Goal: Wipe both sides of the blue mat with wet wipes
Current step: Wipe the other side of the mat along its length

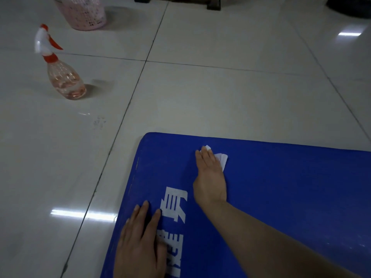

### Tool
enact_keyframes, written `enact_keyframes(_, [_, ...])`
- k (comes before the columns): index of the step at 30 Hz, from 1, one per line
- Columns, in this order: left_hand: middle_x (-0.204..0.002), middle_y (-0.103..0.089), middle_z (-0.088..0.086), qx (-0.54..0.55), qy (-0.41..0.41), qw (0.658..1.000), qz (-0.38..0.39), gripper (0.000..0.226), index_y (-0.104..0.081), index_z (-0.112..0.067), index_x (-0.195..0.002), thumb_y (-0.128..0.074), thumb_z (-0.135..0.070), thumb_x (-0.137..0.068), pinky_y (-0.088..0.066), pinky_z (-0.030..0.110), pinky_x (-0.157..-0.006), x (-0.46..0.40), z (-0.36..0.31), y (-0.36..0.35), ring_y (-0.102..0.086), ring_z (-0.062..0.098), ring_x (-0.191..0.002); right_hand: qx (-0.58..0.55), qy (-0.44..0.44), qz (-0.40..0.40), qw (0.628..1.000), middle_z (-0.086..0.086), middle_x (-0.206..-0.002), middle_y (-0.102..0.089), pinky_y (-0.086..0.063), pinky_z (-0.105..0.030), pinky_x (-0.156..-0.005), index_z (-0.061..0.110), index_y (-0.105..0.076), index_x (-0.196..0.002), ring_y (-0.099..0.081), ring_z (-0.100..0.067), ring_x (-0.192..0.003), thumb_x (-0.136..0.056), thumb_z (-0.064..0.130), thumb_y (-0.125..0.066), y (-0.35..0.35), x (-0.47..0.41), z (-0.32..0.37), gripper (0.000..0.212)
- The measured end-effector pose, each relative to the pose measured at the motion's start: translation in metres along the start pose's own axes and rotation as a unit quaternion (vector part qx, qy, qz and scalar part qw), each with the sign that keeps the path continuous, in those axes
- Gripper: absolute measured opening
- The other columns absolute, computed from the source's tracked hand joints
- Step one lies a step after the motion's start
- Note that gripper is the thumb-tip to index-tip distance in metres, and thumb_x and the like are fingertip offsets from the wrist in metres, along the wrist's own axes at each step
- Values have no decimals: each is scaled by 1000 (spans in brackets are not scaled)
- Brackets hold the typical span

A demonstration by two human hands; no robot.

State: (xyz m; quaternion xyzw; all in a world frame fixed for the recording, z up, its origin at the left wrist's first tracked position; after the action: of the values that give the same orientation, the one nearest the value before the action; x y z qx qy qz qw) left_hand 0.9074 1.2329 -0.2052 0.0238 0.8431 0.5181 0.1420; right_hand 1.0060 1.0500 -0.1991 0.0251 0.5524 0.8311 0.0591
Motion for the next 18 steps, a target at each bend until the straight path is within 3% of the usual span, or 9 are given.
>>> enact_keyframes(2, [-125, -61, 13, -19, 15, 1000, 16, 50, -66, -16, -110, -43, -34, -69, -48, 52, -88, -7, -4, 4, -48, 28, -116, 18, 5, 16, 1000, -5, -159, 8, 21, -25, -108, 10, 1, -151, 13, -17, -145, -95, 4, -35, -3, 0, -1, 66])
enact_keyframes(5, [-110, -61, 9, -32, 12, 999, 34, 21, -67, -15, -88, -55, -24, -73, -52, 46, -74, -40, -4, 6, -61, 30, -95, 16, 3, 14, 1000, -5, -158, 12, 22, -27, -108, 10, 4, -150, 17, -17, -144, -95, 7, -36, -3, 1, -1, 69])
enact_keyframes(7, [-123, -57, 15, -13, 38, 999, 21, 23, -66, -10, -97, -69, -8, -74, -54, 50, -81, -60, 3, 1, -61, 36, -105, -1, 18, 5, 1000, -6, -159, 7, 20, -27, -109, 9, -1, -151, 17, -14, -143, -93, 4, -39, -6, 1, -1, 69])
enact_keyframes(9, [-135, -52, 17, -3, 54, 998, 23, 37, -63, -9, -113, -71, -6, -77, -50, 53, -92, -66, 6, -8, -54, 37, -119, -20, 21, -54, 998, -13, -156, -18, 10, -31, -115, 3, -24, -147, 0, -15, -140, -83, -7, -51, -3, 0, -4, 70])
enact_keyframes(11, [-140, -49, 14, -15, 51, 998, 14, 39, -59, -11, -123, -55, -19, -85, -44, 50, -101, -66, 6, -11, -47, 32, -127, -44, 14, -93, 995, -20, -141, -45, -3, -32, -118, -3, -48, -133, -25, -23, -133, -69, -16, -56, -2, -2, -7, 66])
enact_keyframes(12, [-142, -48, 13, -19, 51, 998, 19, 44, -58, -11, -126, -44, -25, -86, -42, 49, -103, -64, 6, -12, -44, 30, -130, -47, 6, -103, 994, -20, -135, -51, -1, -29, -115, -4, -53, -129, -32, -25, -129, -66, -15, -52, -2, -2, -10, 64])
enact_keyframes(15, [-146, -44, 12, -23, 40, 998, 37, 54, -55, -13, -131, -35, -31, -84, -36, 48, -105, -68, 7, -14, -36, 26, -134, -77, 0, -88, 993, -13, -143, -43, 3, -23, -114, 3, -49, -134, -27, -16, -133, -78, -16, -46, -5, -10, -5, 60])
enact_keyframes(18, [-147, -43, 12, -31, 30, 998, 43, 56, -55, -13, -133, -36, -30, -84, -29, 48, -106, -72, 6, -18, -31, 23, -136, -101, 140, 14, 985, -1, -155, -21, 3, -20, -116, 12, -28, -147, -10, -10, -143, -90, -9, -43, -27, -23, 60, 63])
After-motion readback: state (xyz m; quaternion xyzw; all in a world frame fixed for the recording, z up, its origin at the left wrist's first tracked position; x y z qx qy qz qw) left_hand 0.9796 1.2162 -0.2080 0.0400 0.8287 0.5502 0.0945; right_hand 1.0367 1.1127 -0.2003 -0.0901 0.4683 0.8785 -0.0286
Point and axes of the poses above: each hand's wrist, its own x-axis away from the middle knuckle, its own y-axis out of the back of the hand, z = x × y, the point moved 10 cm from there along -x, towards the middle knuckle
